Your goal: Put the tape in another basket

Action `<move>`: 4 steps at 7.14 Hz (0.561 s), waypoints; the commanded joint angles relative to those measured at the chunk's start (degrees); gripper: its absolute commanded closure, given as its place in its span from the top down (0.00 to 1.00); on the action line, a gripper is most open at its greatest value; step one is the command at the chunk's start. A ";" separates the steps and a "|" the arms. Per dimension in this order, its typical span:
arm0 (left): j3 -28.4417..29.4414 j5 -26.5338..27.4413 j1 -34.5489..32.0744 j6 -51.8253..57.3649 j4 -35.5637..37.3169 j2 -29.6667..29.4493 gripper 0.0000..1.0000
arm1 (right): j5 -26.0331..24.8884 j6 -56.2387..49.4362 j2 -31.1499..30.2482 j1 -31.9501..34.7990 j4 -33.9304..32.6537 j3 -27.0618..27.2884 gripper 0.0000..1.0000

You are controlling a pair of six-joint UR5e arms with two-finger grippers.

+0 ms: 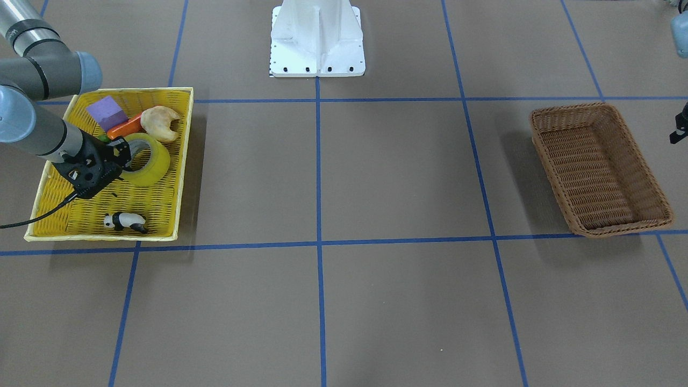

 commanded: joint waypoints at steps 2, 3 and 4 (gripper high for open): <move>-0.30 -0.17 0.00 0.09 -0.09 -0.21 0.98 | 12.32 1.00 2.93 7.85 -0.54 0.43 0.00; -0.47 -0.87 0.09 0.09 -0.26 -0.73 0.98 | 13.23 6.93 5.90 7.95 -0.37 0.17 0.00; -0.21 -4.79 0.17 -0.70 -0.79 -1.26 0.98 | 14.45 12.64 9.58 7.69 -0.28 -0.79 0.00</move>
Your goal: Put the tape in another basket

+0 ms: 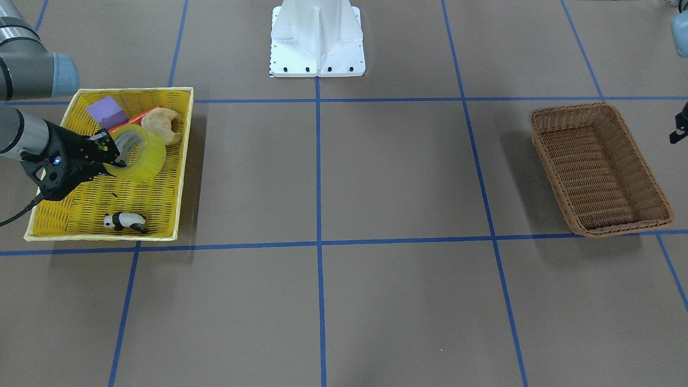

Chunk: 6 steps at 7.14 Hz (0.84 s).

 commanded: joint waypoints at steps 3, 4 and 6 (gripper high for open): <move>0.12 -8.92 0.96 -12.18 -6.17 -0.50 0.98 | 15.64 9.69 8.04 0.11 0.54 -2.52 0.00; 0.03 -8.92 1.49 -12.46 -6.44 -0.50 0.98 | 18.99 9.77 8.92 -0.58 1.85 -1.47 0.00; -0.06 -9.01 1.58 -13.07 -6.44 -0.59 0.98 | 19.73 14.13 9.28 -5.31 3.18 2.39 0.00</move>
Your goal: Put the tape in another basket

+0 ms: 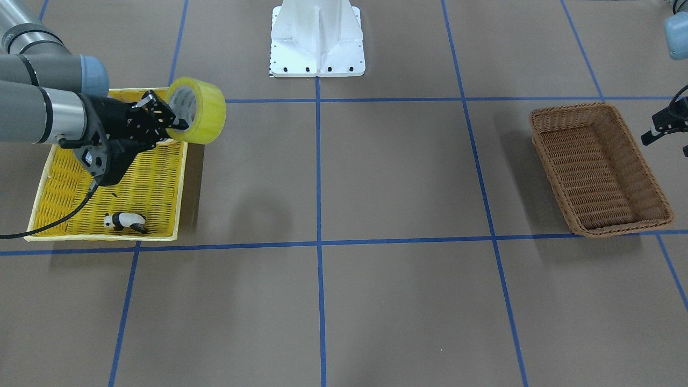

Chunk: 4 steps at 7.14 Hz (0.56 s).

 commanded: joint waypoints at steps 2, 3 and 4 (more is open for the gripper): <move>-0.49 -1.03 1.54 -3.90 -0.96 -0.15 0.98 | -4.07 10.67 3.68 -4.16 0.63 2.26 0.00; -0.40 -1.56 1.72 -6.45 -2.97 -0.16 0.98 | -11.07 17.94 5.00 -7.65 0.80 4.18 0.00; -0.23 -1.56 2.07 -8.82 -4.99 -0.16 0.98 | -16.18 22.63 5.71 -10.55 4.37 4.81 0.00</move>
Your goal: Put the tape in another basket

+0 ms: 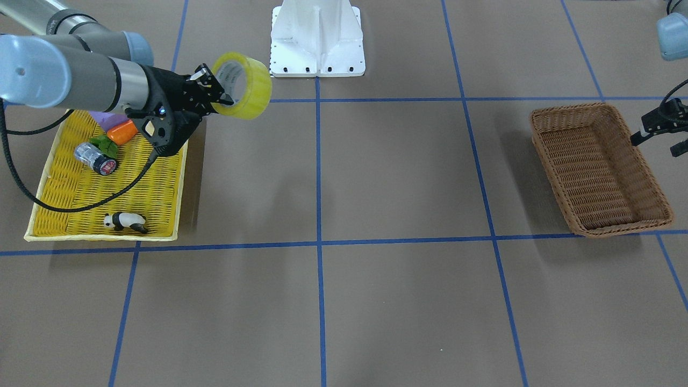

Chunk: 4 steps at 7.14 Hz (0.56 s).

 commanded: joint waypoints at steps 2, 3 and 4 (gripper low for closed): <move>-0.05 -0.36 0.98 -4.20 -2.81 -0.10 0.98 | -18.49 22.74 1.22 -9.43 17.08 0.88 0.00; -0.14 -0.28 1.07 -5.52 -3.16 -0.19 0.98 | -22.83 28.66 1.13 -11.65 25.26 -1.04 0.00; -0.31 -0.45 1.07 -7.09 -3.25 -0.89 0.98 | -23.14 32.03 1.31 -12.19 30.48 -2.02 0.00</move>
